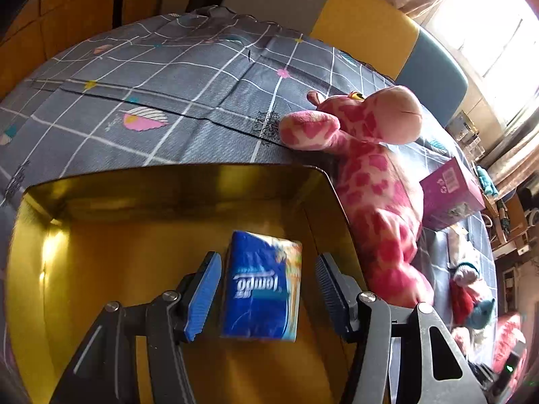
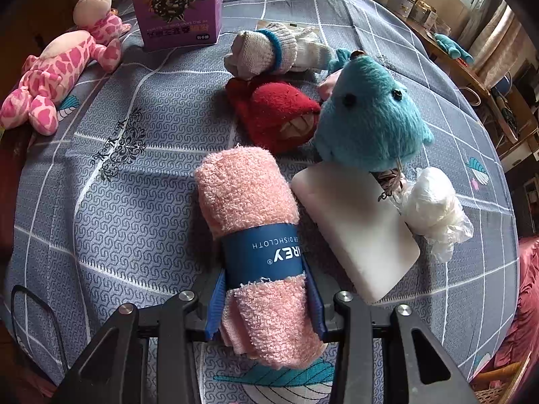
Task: Organize soft objects
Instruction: 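Carry the tissue pack into the gold tray with the left gripper while the right gripper grasps the pink towel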
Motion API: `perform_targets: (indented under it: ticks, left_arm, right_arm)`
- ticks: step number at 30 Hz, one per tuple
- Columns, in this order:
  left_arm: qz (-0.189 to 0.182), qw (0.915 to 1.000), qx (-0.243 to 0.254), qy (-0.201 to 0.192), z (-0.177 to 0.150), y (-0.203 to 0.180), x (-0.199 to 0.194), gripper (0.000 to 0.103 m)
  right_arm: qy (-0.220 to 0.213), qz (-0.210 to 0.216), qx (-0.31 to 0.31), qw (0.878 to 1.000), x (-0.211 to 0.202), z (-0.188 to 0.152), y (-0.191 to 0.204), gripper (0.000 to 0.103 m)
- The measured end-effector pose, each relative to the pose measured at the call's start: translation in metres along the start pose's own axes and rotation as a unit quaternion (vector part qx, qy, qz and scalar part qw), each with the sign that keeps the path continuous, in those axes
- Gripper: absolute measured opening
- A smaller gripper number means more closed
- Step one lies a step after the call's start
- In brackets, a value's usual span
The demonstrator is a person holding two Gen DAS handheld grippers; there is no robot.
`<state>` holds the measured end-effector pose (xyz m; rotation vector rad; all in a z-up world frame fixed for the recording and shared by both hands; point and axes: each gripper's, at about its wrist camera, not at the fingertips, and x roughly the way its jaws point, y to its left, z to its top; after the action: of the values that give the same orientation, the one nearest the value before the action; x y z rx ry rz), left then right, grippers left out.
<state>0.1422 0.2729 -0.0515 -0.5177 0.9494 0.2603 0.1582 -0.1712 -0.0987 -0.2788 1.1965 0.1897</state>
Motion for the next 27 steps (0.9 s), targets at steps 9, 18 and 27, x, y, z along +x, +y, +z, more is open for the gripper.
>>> perform_targets:
  ticks: [9, 18, 27]
  left_arm:
    - [0.074, 0.9932, 0.043, -0.079, -0.009, -0.012, -0.03, 0.097]
    - [0.108, 0.9752, 0.043, -0.188, -0.051, -0.011, -0.1, 0.103]
    - [0.14, 0.9631, 0.063, -0.221, -0.091, -0.015, -0.146, 0.103]
  right_arm:
    - [0.0, 0.001, -0.004, 1.0, 0.003, 0.001, 0.002, 0.042]
    - [0.001, 0.0, -0.002, 1.0, 0.005, 0.003, 0.0, 0.043]
    - [-0.008, -0.013, -0.015, 1.0, 0.002, -0.001, 0.009, 0.043]
